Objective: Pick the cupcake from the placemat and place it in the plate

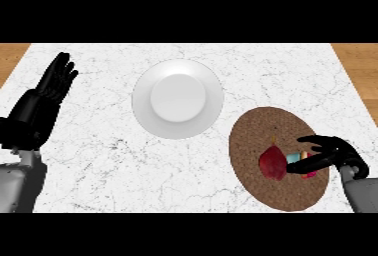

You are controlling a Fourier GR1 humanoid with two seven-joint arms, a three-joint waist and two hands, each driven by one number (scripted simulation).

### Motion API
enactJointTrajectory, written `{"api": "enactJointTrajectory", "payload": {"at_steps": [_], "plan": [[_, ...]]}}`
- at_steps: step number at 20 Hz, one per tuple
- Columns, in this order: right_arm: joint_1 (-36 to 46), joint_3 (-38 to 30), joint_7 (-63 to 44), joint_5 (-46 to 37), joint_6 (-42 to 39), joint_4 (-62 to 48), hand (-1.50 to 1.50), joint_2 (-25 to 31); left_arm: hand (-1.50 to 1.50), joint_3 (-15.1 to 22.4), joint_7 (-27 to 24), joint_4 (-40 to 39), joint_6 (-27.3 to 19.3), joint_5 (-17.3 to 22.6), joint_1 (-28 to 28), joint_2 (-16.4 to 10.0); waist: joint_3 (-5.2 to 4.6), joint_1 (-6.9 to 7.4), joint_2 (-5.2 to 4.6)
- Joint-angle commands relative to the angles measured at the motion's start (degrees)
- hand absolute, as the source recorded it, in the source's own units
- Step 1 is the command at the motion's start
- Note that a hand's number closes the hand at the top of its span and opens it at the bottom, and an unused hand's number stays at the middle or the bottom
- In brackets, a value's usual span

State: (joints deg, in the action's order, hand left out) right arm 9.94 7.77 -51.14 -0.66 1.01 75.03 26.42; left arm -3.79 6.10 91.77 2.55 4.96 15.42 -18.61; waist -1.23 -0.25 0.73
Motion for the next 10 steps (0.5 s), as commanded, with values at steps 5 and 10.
{"api": "enactJointTrajectory", "payload": {"at_steps": [5,10], "plan": [[-1.53,5.54,-4.97,-17.12,13.2,3.31,1.5,-1.6,0.0,0.66,0.98,1.6,-0.86,-0.96,-1.3,1.79,1.15,-0.04,-0.45],[-10.72,14.2,-16.47,-32.63,17.42,5.31,1.5,0.46,0.0,-1.4,1.59,-0.13,-0.67,-0.84,-0.53,-0.5,0.05,-3.65,0.85]]}}
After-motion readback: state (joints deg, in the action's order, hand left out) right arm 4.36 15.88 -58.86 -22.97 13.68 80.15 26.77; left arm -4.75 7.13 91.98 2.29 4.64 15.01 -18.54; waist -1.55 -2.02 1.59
